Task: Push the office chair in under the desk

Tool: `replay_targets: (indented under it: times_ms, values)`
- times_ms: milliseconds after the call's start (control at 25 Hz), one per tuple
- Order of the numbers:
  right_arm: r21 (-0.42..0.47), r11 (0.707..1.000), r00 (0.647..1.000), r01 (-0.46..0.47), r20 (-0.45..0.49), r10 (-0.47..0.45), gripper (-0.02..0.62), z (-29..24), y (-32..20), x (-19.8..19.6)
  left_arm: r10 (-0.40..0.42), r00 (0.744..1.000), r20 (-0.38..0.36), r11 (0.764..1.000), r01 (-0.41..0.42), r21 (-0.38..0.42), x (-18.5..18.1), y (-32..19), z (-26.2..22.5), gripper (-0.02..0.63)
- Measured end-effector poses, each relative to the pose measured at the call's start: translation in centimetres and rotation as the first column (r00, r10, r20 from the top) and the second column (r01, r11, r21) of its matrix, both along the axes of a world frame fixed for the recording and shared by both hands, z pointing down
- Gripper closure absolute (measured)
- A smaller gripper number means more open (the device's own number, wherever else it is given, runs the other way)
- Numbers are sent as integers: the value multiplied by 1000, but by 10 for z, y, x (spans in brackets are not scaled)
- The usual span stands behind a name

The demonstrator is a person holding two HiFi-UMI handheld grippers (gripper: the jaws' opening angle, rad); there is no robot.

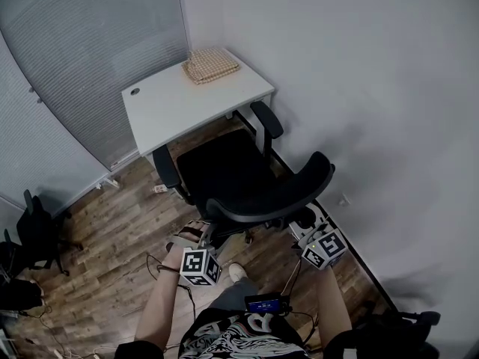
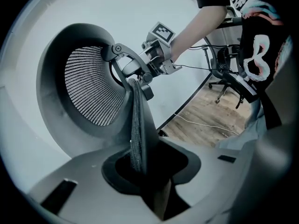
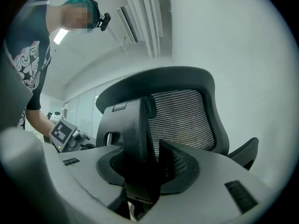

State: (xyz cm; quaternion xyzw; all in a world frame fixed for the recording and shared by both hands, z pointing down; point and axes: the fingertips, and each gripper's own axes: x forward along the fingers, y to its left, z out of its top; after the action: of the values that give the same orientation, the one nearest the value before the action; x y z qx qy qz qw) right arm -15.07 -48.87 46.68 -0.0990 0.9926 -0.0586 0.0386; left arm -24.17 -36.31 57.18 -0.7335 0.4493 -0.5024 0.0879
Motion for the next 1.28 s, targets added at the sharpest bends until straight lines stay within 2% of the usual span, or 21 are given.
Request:
replay_targets:
  times_ms: [880, 1280]
  values:
    - [-10, 998, 998, 56, 4, -56, 439, 1, -30, 6, -22, 999, -29, 1000, 21, -16, 16, -23, 1, 472]
    - [6, 1000, 999, 26, 41, -26, 439, -1, -29, 12, -8, 999, -40, 1000, 7, -17, 19, -22, 0, 471]
